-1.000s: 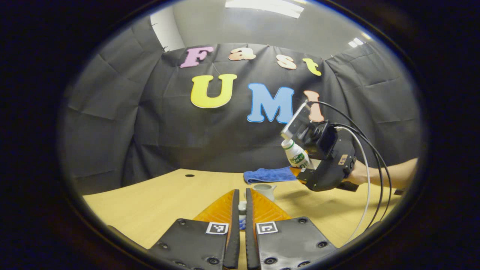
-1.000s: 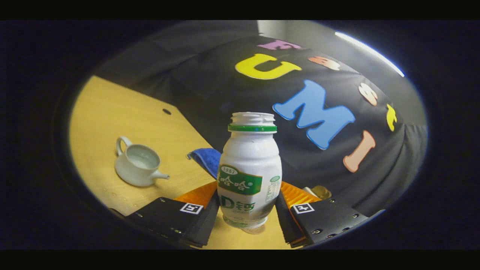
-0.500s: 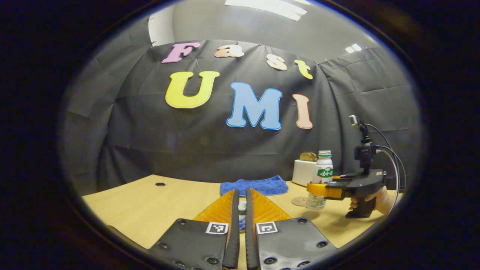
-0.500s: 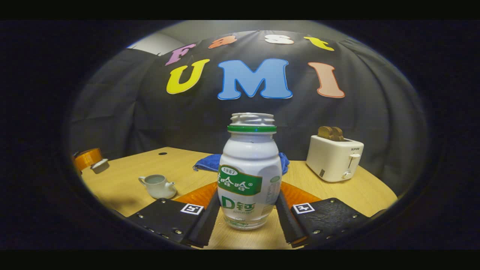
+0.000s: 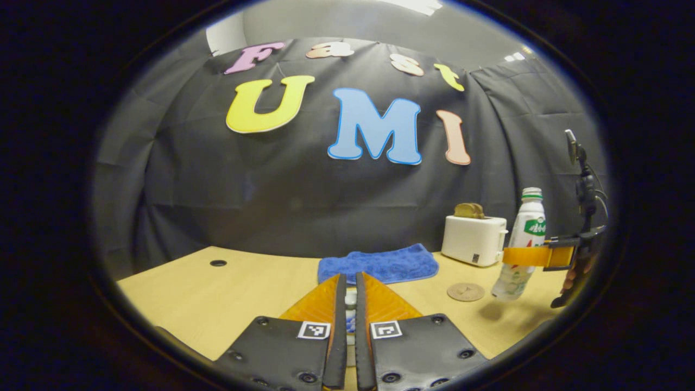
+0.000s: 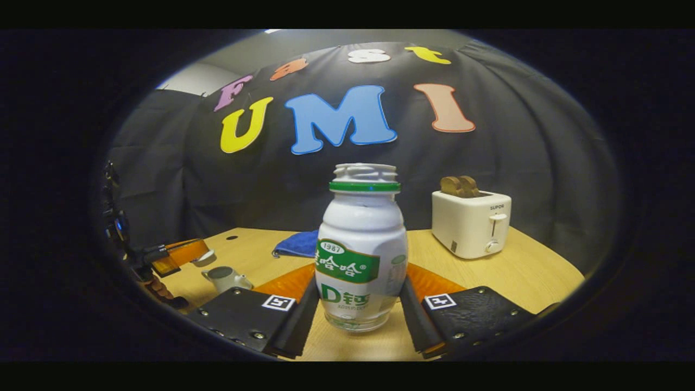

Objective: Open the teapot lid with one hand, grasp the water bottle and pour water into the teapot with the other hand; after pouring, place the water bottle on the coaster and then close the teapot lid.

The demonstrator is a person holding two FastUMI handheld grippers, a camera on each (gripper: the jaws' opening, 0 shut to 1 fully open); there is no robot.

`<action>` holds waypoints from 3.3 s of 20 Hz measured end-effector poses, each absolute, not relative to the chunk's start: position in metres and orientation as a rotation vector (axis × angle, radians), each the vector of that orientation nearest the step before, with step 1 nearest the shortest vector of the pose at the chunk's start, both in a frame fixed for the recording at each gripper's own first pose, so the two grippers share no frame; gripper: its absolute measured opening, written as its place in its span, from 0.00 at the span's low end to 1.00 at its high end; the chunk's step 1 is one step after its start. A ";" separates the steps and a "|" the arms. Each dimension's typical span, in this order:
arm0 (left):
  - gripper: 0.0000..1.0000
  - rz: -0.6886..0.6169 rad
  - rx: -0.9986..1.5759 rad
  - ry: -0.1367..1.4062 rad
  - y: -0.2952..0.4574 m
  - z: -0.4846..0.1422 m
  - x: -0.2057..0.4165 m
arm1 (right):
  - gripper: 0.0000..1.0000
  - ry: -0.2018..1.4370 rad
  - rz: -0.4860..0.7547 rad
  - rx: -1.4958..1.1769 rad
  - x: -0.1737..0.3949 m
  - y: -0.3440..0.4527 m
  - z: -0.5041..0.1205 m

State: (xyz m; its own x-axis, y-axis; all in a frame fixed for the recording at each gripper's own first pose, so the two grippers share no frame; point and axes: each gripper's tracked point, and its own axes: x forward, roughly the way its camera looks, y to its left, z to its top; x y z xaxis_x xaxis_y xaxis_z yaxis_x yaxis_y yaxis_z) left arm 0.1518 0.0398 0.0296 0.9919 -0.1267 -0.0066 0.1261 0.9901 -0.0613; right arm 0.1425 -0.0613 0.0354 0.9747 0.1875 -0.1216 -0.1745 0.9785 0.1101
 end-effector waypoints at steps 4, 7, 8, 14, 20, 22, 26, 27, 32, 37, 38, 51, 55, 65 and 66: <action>0.13 -0.126 -0.046 0.037 0.038 0.018 0.157 | 0.72 0.150 0.152 0.111 0.146 -0.070 0.031; 0.17 -0.120 -0.018 0.062 0.037 0.009 0.162 | 0.72 0.152 0.146 0.118 0.147 -0.072 0.030; 0.13 -0.115 -0.013 0.068 0.038 0.002 0.164 | 0.72 0.153 0.140 0.114 0.148 -0.073 0.029; 0.13 -0.124 0.027 0.086 0.034 -0.007 0.164 | 0.72 0.168 0.132 0.114 0.149 -0.075 0.024; 0.13 -0.132 0.008 0.116 0.038 -0.018 0.161 | 0.72 0.180 0.126 0.118 0.150 -0.074 0.018; 0.17 -0.136 -0.002 0.119 0.038 -0.018 0.162 | 0.72 0.190 0.121 0.108 0.152 -0.075 0.014; 0.22 -0.152 -0.011 0.097 0.035 -0.012 0.157 | 0.72 0.205 0.114 0.083 0.160 -0.077 0.006; 0.35 -0.148 -0.015 0.085 0.037 -0.008 0.154 | 0.72 0.197 0.118 0.073 0.163 -0.076 0.008; 0.96 -0.108 -0.046 -0.081 0.058 0.048 0.129 | 0.72 0.118 0.105 -0.007 0.190 -0.070 0.027; 0.92 -0.112 -0.089 -0.168 0.068 0.073 0.119 | 0.72 0.111 0.089 -0.039 0.233 -0.065 0.016; 0.88 -0.117 -0.097 -0.168 0.068 0.071 0.120 | 0.72 0.102 0.079 -0.055 0.238 -0.066 0.016; 0.95 -0.104 -0.061 -0.141 0.066 0.062 0.125 | 0.72 0.097 0.059 -0.061 0.256 -0.073 -0.005; 0.92 -0.103 -0.056 -0.137 0.064 0.060 0.125 | 0.88 0.118 0.017 -0.081 0.248 -0.078 -0.003; 0.99 -0.046 -0.097 -0.102 0.067 0.058 0.102 | 0.98 0.037 -0.041 -0.059 0.100 -0.074 0.025; 0.99 -0.071 -0.102 -0.082 0.054 0.051 0.088 | 0.97 0.018 -0.048 -0.061 0.075 -0.069 0.027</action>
